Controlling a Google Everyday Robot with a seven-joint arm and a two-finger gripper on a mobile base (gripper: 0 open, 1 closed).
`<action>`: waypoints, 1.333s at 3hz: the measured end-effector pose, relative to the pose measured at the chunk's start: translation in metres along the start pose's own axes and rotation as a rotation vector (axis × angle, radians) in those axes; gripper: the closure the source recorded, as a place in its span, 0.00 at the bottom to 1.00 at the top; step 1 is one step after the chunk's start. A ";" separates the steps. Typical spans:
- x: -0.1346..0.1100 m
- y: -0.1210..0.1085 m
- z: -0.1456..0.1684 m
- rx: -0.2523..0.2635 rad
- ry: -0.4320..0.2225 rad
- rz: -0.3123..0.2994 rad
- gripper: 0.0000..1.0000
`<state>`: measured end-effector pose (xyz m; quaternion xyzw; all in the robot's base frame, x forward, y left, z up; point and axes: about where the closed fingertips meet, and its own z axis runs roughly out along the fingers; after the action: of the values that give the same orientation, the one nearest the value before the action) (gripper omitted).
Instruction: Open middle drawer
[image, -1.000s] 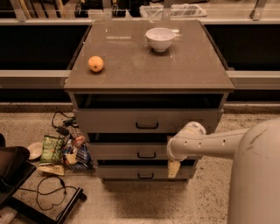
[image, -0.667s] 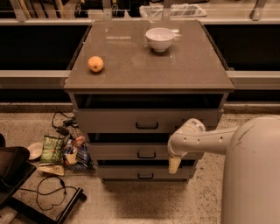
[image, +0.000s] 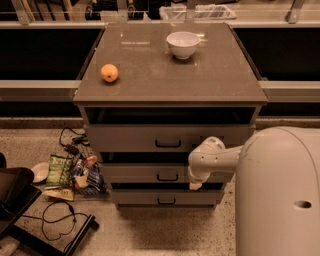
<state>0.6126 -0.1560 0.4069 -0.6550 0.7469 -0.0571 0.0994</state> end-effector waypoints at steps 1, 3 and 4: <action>0.011 0.012 -0.006 -0.008 0.007 0.046 0.73; 0.010 0.009 -0.016 -0.008 0.007 0.046 1.00; 0.010 0.009 -0.017 -0.008 0.007 0.046 0.83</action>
Offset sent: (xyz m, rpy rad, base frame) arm -0.2914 -0.1355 0.1182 0.0491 0.0260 -0.4014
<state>0.5988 -0.1653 0.4210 -0.6378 0.7623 -0.0541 0.0956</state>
